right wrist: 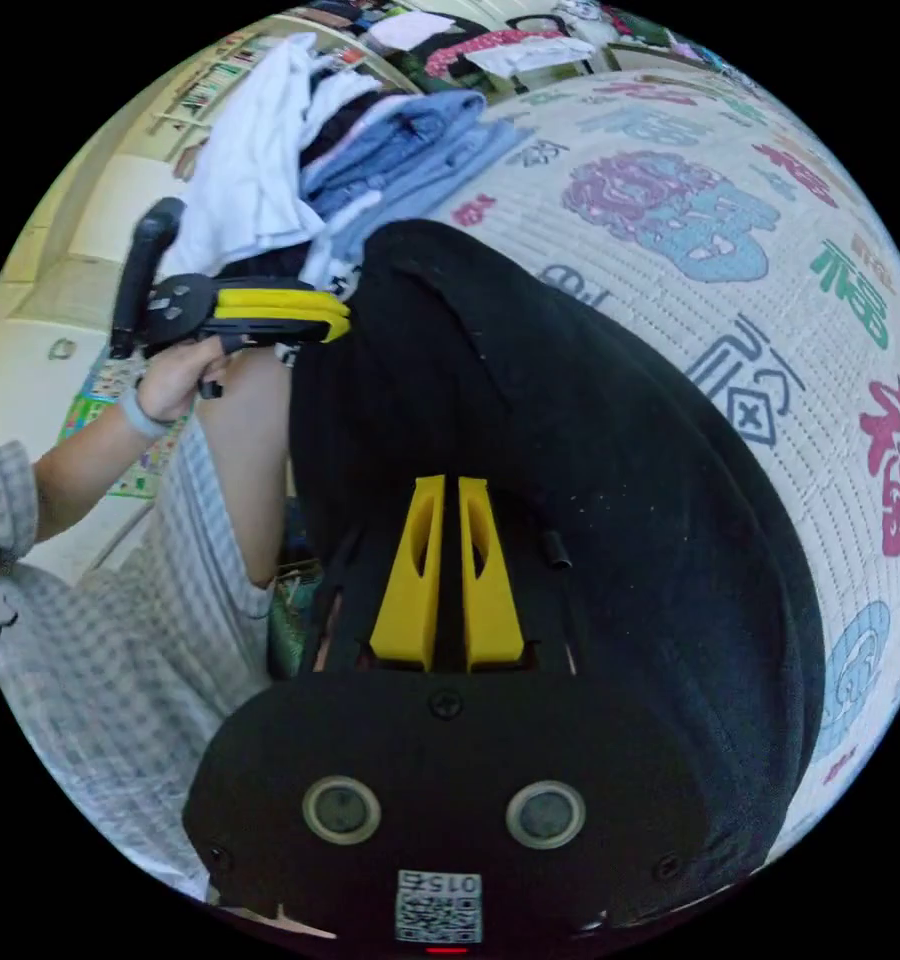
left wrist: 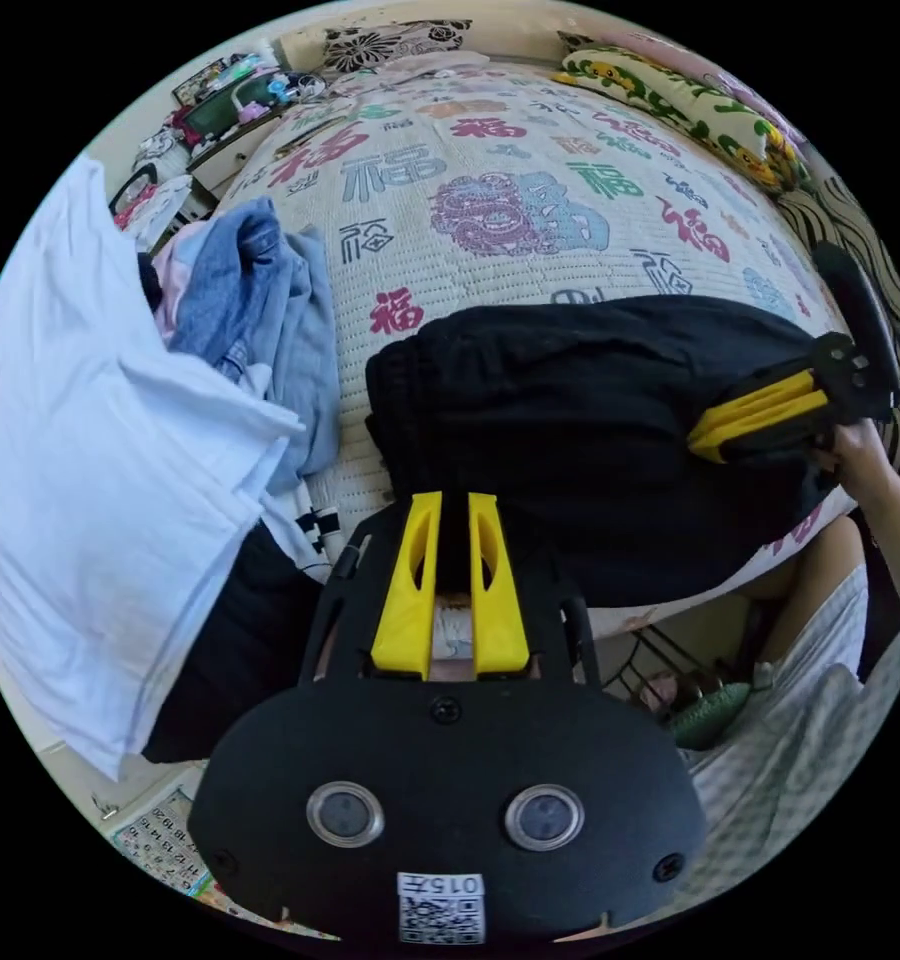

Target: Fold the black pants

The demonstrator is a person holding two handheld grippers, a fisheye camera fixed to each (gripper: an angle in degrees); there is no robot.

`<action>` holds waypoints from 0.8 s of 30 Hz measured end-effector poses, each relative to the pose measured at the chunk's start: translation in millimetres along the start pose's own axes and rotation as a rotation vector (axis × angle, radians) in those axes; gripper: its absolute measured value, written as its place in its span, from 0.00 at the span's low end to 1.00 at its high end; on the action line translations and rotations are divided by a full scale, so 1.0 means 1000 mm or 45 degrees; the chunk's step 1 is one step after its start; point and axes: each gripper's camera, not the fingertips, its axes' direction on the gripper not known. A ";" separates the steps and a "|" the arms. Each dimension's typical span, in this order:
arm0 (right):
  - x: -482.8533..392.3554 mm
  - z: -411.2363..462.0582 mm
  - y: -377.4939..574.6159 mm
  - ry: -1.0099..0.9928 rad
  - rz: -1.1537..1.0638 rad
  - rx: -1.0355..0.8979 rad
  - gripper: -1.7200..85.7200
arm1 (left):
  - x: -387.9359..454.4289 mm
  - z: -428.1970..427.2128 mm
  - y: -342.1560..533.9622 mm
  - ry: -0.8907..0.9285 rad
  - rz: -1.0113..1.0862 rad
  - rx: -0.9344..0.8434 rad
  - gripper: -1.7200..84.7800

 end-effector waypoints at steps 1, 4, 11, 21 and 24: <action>-0.001 0.017 -0.007 0.044 0.087 -0.001 0.05 | -0.010 0.005 0.015 0.014 -0.015 0.044 0.08; -0.015 0.019 -0.007 0.001 0.270 0.138 0.07 | -0.039 -0.012 0.060 0.063 -0.130 0.171 0.09; -0.064 0.028 -0.082 0.149 0.174 0.186 0.14 | -0.110 0.014 0.181 0.487 -0.550 0.309 0.19; -0.116 0.141 -0.268 0.189 0.295 -0.161 0.18 | -0.174 0.071 0.262 0.770 -1.010 0.495 0.21; -0.118 0.174 -0.297 0.378 0.366 -0.285 0.18 | -0.181 0.077 0.281 0.768 -1.013 0.535 0.20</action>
